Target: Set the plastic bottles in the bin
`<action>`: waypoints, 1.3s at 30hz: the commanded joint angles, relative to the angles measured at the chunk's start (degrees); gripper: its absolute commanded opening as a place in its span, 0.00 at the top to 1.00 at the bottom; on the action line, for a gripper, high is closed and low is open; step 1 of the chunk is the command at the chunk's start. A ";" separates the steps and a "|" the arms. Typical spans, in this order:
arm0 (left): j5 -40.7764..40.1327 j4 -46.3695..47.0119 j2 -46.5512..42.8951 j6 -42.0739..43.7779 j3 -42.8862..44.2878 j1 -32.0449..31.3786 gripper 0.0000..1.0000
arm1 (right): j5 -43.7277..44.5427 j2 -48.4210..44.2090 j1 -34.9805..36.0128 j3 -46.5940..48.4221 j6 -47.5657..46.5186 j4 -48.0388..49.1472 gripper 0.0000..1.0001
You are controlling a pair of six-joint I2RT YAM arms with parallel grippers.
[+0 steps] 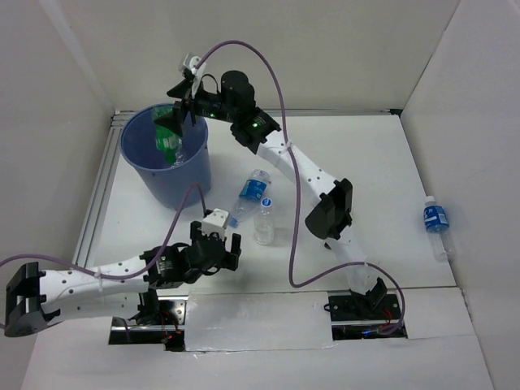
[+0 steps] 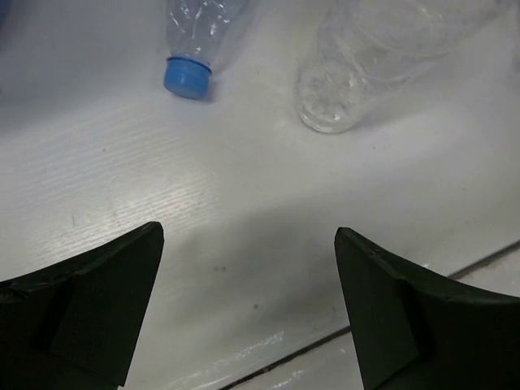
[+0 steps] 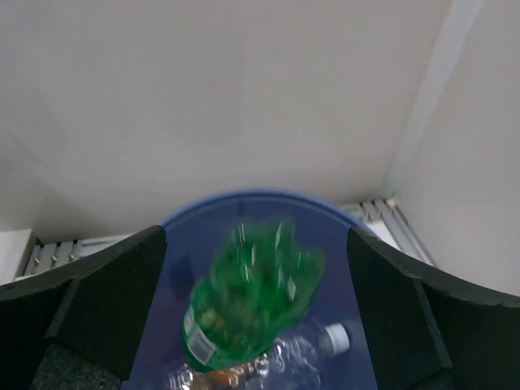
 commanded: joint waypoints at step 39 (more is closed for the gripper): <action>14.00 17.78 39.96 27.25 29.42 25.95 0.90 | -18.95 -50.42 -57.29 -74.10 -10.04 -33.22 0.30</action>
